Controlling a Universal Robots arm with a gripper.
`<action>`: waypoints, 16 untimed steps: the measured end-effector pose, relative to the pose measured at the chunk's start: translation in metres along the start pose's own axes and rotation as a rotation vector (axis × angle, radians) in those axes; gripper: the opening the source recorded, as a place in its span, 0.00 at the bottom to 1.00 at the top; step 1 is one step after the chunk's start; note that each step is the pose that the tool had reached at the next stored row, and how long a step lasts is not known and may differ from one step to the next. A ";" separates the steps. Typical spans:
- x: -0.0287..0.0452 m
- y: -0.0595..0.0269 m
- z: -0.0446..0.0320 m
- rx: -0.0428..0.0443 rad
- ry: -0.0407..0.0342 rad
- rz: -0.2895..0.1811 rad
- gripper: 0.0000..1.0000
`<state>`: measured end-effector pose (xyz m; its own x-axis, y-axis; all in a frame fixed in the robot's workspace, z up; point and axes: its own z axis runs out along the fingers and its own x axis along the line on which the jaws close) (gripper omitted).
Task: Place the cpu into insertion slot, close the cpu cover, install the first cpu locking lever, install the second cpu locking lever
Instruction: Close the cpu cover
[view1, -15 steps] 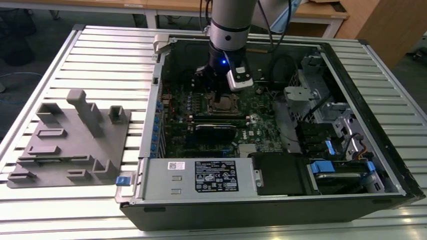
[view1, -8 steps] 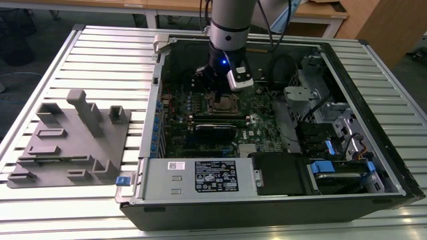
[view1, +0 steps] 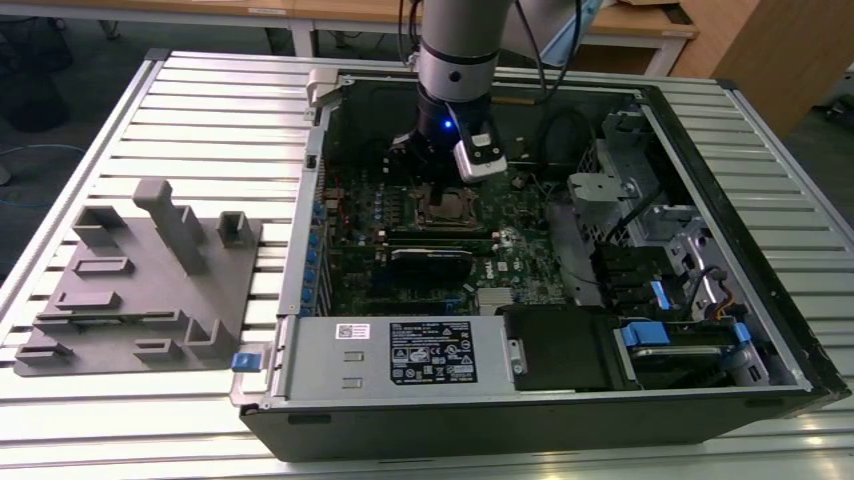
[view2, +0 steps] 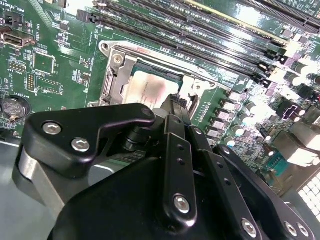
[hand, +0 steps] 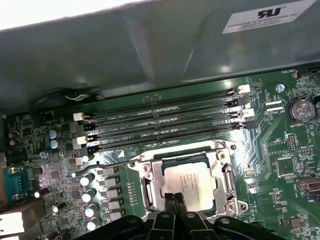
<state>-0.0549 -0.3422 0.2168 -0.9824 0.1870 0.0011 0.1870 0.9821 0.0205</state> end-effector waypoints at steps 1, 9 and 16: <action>0.0001 0.0000 0.0001 -0.0006 -0.0039 0.000 0.11; 0.0015 -0.0003 0.0007 -0.0084 -0.0412 -0.007 0.11; 0.0061 -0.0012 0.0023 -0.0098 -0.0475 -0.014 0.11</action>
<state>-0.0611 -0.3422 0.2145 -0.9836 0.1741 -0.0468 0.1728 0.9845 0.0300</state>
